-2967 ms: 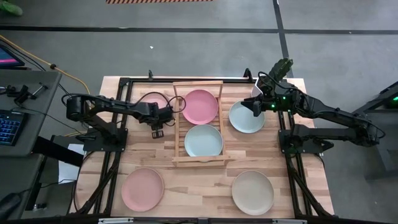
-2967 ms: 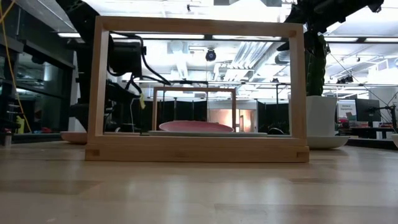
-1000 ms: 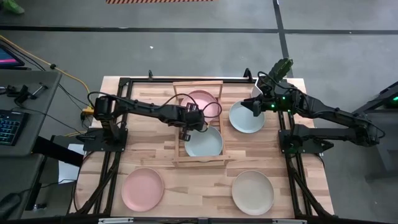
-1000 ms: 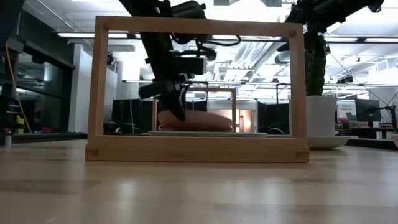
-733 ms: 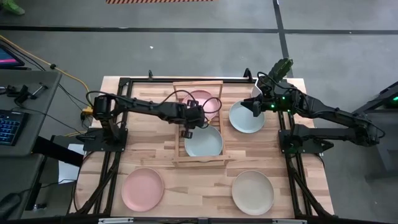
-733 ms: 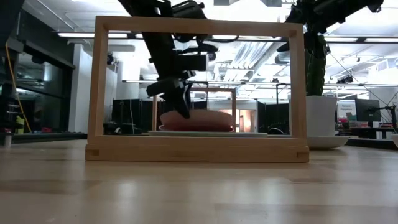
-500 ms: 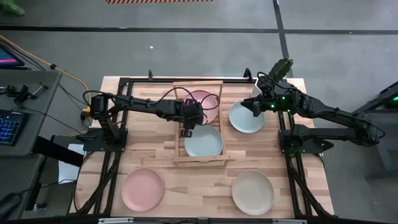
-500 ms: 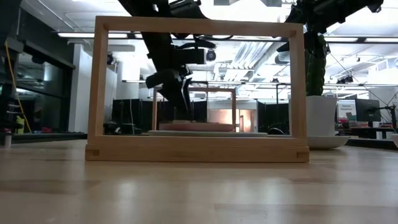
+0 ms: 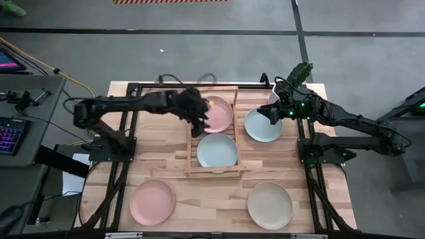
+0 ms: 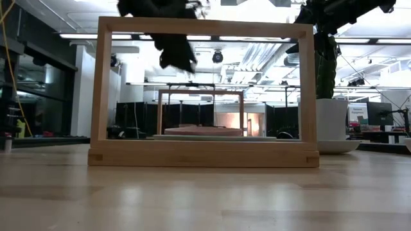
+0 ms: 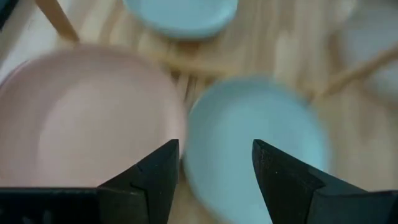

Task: Place and stack plates onto a shelf
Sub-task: Stack the blue plate on top of the other blue plate on the shelf

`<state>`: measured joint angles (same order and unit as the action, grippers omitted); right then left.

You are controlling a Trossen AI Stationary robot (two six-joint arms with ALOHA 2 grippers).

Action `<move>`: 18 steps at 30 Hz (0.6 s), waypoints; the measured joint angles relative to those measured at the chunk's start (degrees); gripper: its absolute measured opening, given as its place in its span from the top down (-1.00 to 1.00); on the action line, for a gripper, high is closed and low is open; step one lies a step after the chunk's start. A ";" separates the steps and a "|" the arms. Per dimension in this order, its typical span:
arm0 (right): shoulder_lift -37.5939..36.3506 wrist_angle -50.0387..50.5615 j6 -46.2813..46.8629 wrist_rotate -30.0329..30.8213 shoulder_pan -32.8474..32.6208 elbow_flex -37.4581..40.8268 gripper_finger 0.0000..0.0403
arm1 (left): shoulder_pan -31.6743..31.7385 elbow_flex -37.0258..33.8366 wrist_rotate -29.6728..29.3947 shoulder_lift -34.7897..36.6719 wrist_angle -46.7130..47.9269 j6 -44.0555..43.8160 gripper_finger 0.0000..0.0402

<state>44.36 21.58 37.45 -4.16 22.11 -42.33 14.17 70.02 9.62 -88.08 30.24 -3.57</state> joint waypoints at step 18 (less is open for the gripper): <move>10.43 10.12 -1.92 -6.74 -6.07 -0.04 0.15 | 1.60 -36.93 -0.06 27.64 -63.24 -30.26 0.04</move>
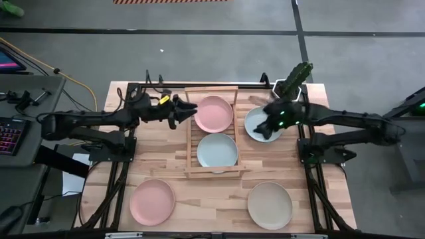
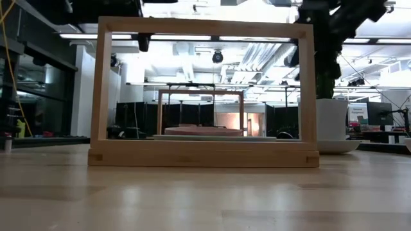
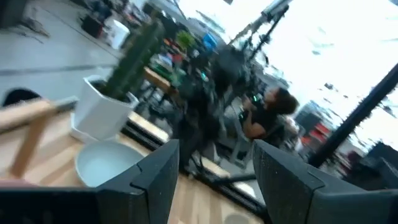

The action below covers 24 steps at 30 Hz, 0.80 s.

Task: Place and stack plates onto a shelf
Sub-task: Stack the blue plate on top of the other blue plate on the shelf

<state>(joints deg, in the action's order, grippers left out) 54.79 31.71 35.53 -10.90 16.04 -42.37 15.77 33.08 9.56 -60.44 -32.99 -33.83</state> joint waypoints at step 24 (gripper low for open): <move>30.14 0.61 -6.40 19.52 -7.02 0.00 0.15 | 0.91 -0.16 -1.37 0.85 0.11 0.89 0.04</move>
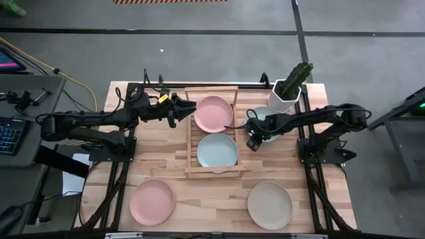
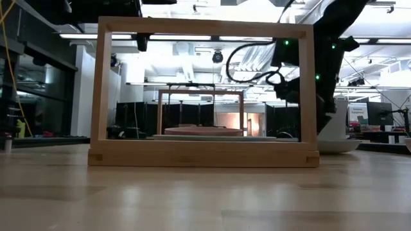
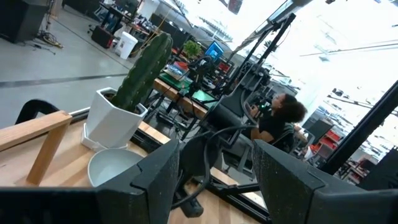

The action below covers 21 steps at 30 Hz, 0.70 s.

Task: Place and stack plates onto a shelf
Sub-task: Stack the blue plate on top of the other blue plate on the shelf

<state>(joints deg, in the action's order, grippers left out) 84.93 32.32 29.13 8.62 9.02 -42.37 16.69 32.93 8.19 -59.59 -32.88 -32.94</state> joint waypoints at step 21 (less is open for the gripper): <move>3.56 0.70 -4.35 3.56 -1.79 0.02 0.79 | 0.07 0.00 -0.20 0.00 -0.02 -1.34 0.04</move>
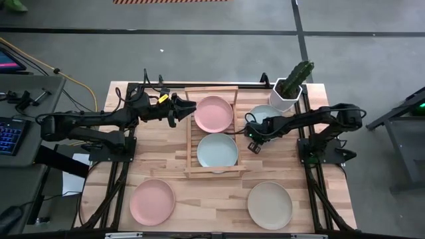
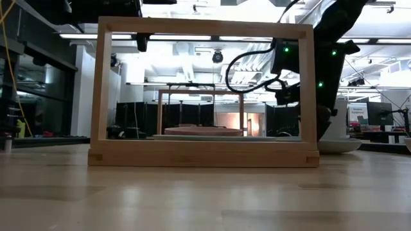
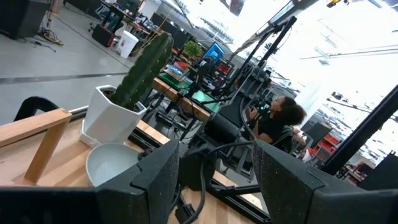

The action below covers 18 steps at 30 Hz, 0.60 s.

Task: Place and stack plates onto a shelf
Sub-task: Stack the blue plate on top of the other blue plate on the shelf

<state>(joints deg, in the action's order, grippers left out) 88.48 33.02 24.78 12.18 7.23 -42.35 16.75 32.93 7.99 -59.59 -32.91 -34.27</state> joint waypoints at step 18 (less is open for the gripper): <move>-15.23 2.40 -31.14 -24.68 -6.24 -14.64 1.00 | 0.00 0.00 0.00 0.00 -0.39 0.36 0.04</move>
<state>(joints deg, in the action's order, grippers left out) 73.25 35.42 -6.36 -12.51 0.99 -56.99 16.75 32.93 7.99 -59.59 -33.30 -33.91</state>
